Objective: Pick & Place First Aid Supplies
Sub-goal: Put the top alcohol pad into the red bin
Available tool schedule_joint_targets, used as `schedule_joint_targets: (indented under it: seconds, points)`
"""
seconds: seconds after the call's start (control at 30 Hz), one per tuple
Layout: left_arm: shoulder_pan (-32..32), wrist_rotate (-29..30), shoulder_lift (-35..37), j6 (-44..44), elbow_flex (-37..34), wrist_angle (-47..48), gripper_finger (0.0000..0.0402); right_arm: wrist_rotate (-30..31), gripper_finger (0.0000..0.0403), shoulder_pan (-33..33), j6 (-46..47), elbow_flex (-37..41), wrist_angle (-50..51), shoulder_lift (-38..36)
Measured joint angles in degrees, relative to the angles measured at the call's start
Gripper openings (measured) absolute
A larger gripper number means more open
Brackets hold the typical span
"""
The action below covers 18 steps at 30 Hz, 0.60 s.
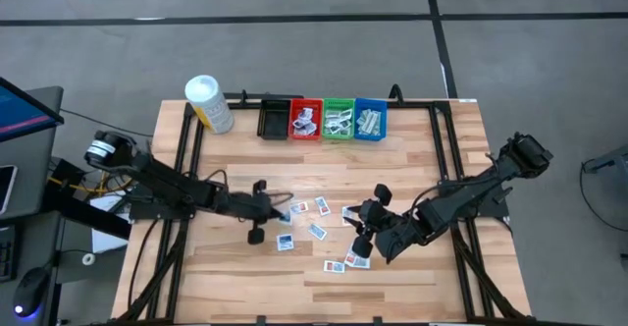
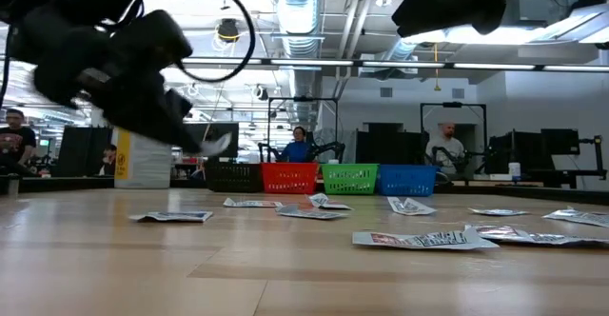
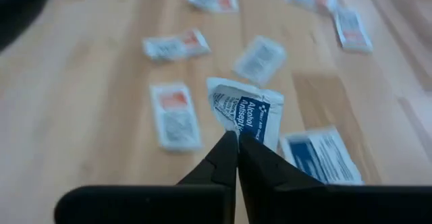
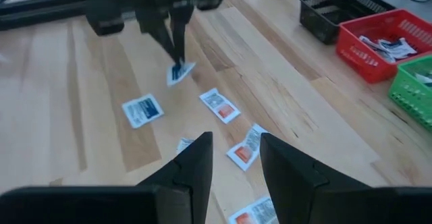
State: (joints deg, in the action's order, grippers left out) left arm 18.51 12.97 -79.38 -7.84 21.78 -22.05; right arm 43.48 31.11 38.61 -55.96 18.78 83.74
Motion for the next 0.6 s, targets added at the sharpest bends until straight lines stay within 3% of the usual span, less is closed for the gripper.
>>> schedule_joint_targets:
  seconds: [0.3, 0.6]
  points:
    - [-12.0, 0.5, 6.1, 0.8, 0.1, -1.2, 0.0012, 0.0, 0.0118, -3.5, -1.1, 0.0, 3.0, 0.0]
    - [-25.8, -8.6, 6.8, 8.9, 3.6, -1.6, 0.0008, 0.0, 0.0118, -10.3, -7.3, 0.0, 3.1, 0.0]
